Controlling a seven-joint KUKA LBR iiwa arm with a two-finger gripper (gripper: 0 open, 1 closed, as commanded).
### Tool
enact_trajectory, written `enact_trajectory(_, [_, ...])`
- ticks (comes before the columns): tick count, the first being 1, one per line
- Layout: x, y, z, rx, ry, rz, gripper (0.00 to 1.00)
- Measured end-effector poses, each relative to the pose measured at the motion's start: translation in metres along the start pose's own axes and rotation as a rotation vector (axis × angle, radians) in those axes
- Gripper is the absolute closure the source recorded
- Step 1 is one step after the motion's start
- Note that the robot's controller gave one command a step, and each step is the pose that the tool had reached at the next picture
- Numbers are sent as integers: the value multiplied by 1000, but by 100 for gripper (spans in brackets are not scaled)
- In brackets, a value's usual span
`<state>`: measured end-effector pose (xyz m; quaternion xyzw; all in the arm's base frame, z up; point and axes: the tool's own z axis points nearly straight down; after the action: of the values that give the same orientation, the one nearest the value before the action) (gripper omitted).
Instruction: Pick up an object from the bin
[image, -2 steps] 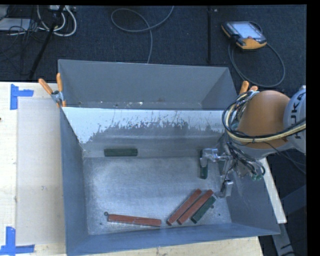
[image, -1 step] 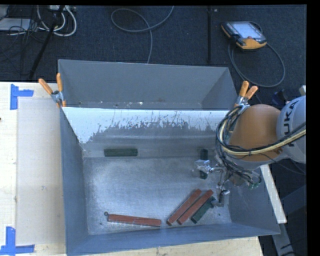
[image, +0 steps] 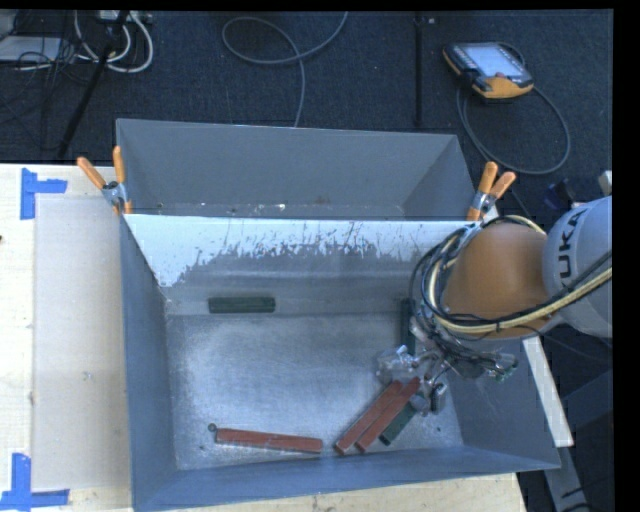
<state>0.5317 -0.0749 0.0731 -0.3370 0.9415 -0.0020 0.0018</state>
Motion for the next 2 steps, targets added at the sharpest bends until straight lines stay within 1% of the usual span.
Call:
enact_trajectory(1, [0, 0, 0, 0, 0, -1, 100])
enact_trajectory(2, [25, 11, -114, -5, 0, -33, 100])
